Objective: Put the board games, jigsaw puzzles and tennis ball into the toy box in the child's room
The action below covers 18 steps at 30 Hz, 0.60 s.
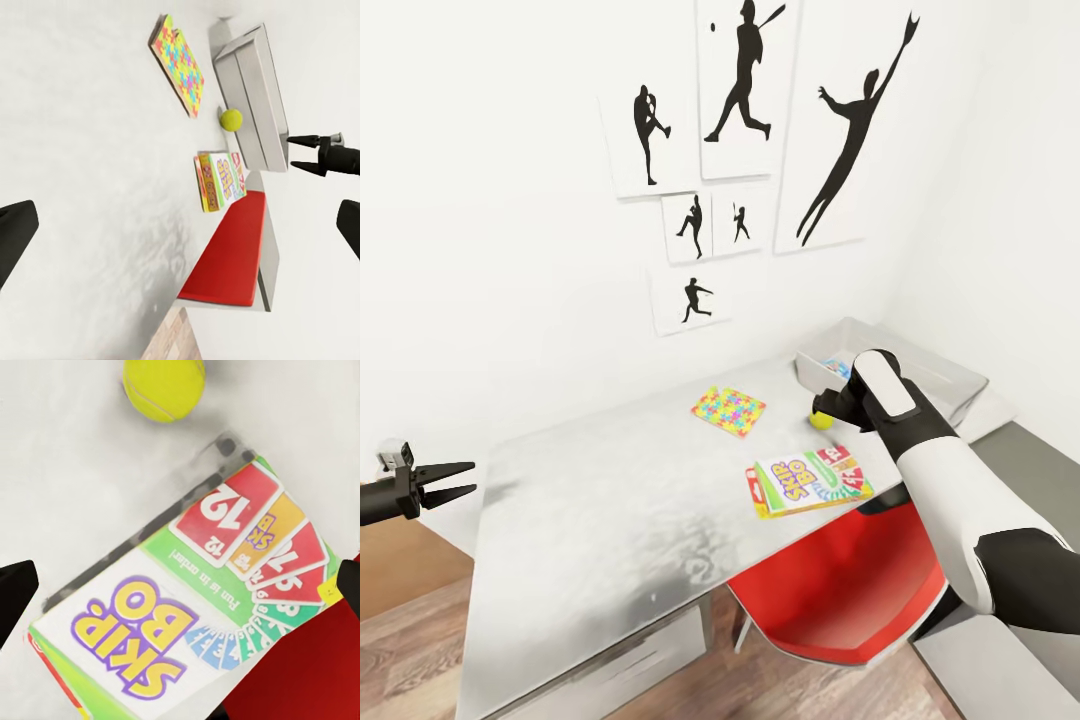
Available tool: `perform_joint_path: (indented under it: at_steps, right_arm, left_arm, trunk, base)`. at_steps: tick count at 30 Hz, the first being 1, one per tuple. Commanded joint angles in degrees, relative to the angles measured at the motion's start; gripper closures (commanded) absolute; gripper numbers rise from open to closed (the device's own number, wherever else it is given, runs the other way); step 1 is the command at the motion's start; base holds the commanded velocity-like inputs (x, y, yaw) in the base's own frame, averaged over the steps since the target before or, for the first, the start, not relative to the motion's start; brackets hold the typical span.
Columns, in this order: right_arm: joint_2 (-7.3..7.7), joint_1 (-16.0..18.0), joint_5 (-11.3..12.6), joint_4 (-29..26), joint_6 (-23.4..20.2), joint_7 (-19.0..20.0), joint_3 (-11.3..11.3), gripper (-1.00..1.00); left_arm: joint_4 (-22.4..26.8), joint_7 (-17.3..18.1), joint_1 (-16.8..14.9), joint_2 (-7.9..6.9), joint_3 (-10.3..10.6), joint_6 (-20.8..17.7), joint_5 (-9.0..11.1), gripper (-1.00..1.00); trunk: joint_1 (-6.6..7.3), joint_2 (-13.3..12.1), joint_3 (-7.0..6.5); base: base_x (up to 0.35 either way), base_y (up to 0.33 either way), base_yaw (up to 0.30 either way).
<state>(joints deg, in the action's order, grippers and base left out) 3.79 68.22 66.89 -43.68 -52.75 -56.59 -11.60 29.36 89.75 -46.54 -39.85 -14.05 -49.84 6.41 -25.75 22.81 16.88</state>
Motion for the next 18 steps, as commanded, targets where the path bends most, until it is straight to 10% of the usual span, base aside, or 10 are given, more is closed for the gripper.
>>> perform_joint_path:
  at_steps: [1, 18]
  right_arm:
    - [0.07, 0.07, 0.44, -0.04, -0.15, -0.57, -0.39, -1.00]
    - [-0.01, 0.07, -3.15, 0.16, 0.03, -0.54, -1.15, -1.00]
  left_arm:
    - [0.00, 0.25, -0.05, -0.02, 0.00, -0.61, -0.06, -1.00]
    - [0.00, 0.25, -0.05, -0.02, -0.01, -0.61, -0.08, -1.00]
  trunk:
    - [-0.04, 0.11, 0.11]
    - [-0.04, 0.11, 0.17]
  base:
    - [0.022, 0.001, 0.000]
    - [0.025, -0.003, 0.000]
